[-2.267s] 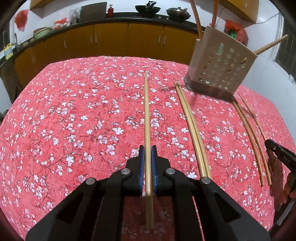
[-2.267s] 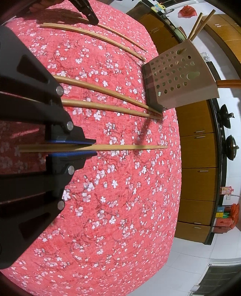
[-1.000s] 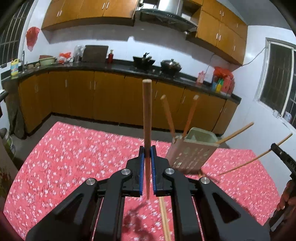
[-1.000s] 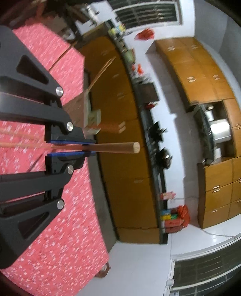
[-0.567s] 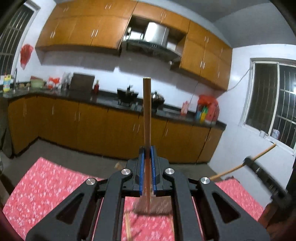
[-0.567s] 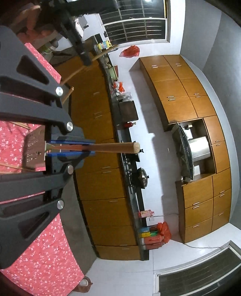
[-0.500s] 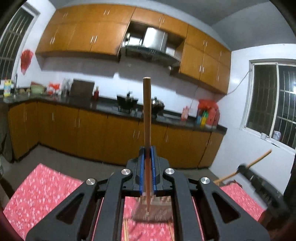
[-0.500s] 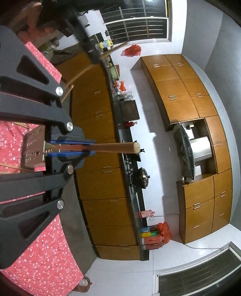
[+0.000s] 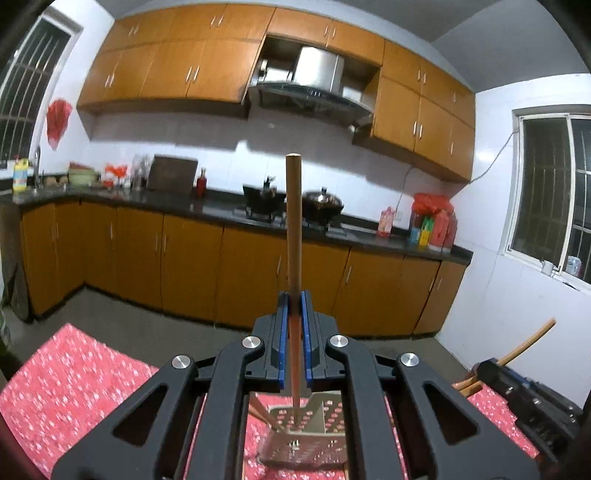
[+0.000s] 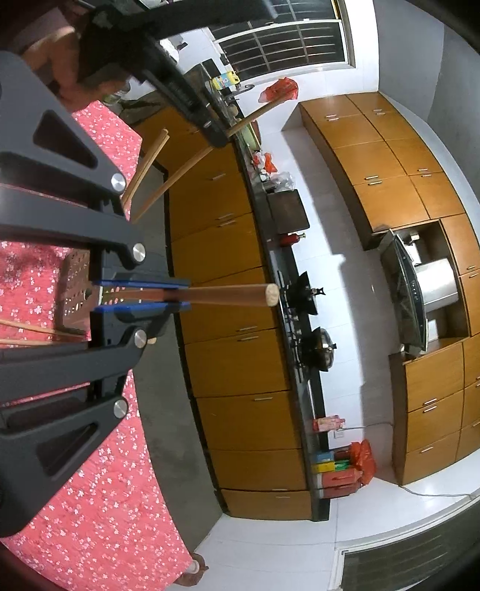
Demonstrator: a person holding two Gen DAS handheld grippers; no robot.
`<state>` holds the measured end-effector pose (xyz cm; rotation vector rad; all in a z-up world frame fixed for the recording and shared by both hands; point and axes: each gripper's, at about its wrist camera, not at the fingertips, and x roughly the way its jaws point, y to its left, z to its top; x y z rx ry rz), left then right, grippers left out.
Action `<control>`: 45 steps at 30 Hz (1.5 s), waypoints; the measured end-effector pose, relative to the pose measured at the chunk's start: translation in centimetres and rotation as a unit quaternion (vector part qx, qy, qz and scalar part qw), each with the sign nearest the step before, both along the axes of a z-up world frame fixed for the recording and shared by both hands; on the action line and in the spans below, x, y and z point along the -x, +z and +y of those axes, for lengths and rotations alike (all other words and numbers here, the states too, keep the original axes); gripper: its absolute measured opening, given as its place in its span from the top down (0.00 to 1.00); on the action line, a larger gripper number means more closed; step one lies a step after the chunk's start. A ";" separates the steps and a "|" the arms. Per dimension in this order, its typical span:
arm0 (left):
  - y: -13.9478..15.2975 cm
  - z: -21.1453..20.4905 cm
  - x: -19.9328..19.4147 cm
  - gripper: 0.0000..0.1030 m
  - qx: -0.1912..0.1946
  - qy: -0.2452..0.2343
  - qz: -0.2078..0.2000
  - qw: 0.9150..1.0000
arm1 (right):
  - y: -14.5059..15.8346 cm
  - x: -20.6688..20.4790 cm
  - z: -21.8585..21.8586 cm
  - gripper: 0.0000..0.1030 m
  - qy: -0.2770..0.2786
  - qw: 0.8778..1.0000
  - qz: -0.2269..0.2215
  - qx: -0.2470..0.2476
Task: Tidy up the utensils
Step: 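Open both tools to drop the chopsticks into the holder, then move both open tools back down to the loose chopsticks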
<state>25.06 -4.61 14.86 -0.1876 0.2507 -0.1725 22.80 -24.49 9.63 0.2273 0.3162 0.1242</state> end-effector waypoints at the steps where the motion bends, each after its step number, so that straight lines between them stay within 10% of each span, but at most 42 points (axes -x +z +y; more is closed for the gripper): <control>1: -0.4 0.0 -0.3 0.93 0.000 -0.003 0.010 1.000 | -0.1 -0.1 0.1 0.92 0.003 1.000 0.002 0.000; 27: 0.2 4.5 4.8 0.71 0.030 -0.012 0.009 0.999 | -0.5 6.7 -2.6 0.89 -0.036 0.999 -0.033 0.001; 38: -11.4 6.4 5.4 0.71 -0.038 -0.015 0.190 0.981 | -15.7 4.0 -4.9 0.88 -0.037 0.977 0.211 -0.014; 45: -17.0 5.5 5.6 0.71 -0.032 -0.057 0.273 0.960 | -19.8 3.5 -0.8 0.88 0.024 0.964 0.264 0.000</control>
